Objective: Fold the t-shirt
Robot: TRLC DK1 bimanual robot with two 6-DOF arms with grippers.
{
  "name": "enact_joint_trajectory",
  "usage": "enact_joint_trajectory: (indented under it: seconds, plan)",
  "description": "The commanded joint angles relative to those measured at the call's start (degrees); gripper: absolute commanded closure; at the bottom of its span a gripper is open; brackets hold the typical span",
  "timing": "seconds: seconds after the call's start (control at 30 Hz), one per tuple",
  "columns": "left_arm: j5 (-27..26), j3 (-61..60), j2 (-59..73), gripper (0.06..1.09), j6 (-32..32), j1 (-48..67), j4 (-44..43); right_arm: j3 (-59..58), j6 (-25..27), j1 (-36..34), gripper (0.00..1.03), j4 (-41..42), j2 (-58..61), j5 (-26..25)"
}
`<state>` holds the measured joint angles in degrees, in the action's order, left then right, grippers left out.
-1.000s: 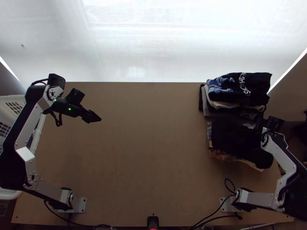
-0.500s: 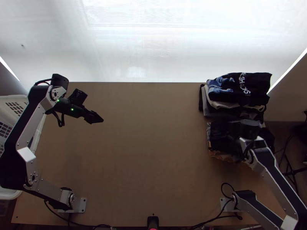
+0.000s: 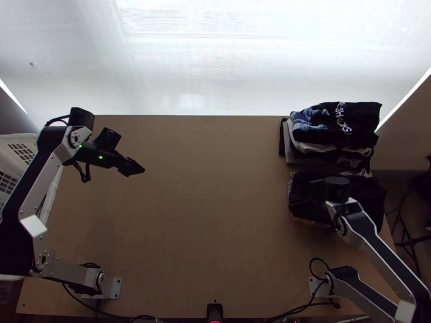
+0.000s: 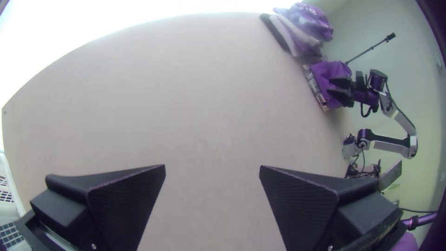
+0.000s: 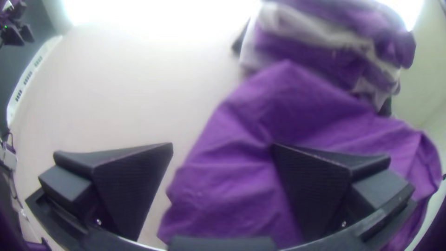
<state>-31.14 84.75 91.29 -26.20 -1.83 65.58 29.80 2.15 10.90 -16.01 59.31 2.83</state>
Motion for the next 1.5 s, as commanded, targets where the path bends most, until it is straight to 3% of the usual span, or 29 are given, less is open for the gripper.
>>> enact_joint_trajectory:
  seconds: [0.0,0.23,0.3,0.4,0.5,0.7,0.9,1.03,1.3,1.47]
  plan:
    - [2.3,-1.9,-8.2,0.10,1.8,0.0,-7.0,13.4,0.9,0.3,0.04,-3.9,-11.1,-0.3]
    - [3.3,-10.0,-22.7,0.10,6.3,-2.8,-17.1,21.2,1.5,-2.5,0.04,-4.8,-18.3,-0.5]
    - [3.4,-15.7,-29.2,0.10,8.8,-4.8,-22.5,19.1,-1.8,-3.4,0.04,-1.8,-23.6,-0.5]
    - [3.9,-26.8,-40.9,0.10,12.0,-9.1,-33.9,14.2,-1.6,-5.3,0.04,6.2,-32.4,-0.9]
    - [3.8,-37.3,-52.1,0.10,13.2,-14.2,-42.2,12.0,-1.8,-5.9,0.04,5.6,-36.3,-0.8]
    - [3.6,-47.8,-65.1,0.10,14.4,-19.8,-46.0,2.0,-6.3,-6.0,0.04,12.0,-45.4,-1.3]
    - [3.7,-58.8,-75.2,0.10,14.3,-23.0,-54.6,-9.7,-6.4,-6.1,0.04,22.5,-54.2,-6.6]
    - [6.2,-63.0,-77.1,0.10,15.6,-24.0,-60.7,-15.3,-5.9,-6.0,0.04,22.6,-59.6,-6.8]
    - [12.2,-73.1,-84.3,0.10,18.3,-23.9,-71.0,-21.1,-3.2,-5.1,0.04,21.8,-59.6,-6.9]
    - [12.2,-79.2,-91.4,0.10,20.0,-21.7,-69.4,-24.0,-0.7,-3.3,0.04,19.9,-59.7,-6.8]
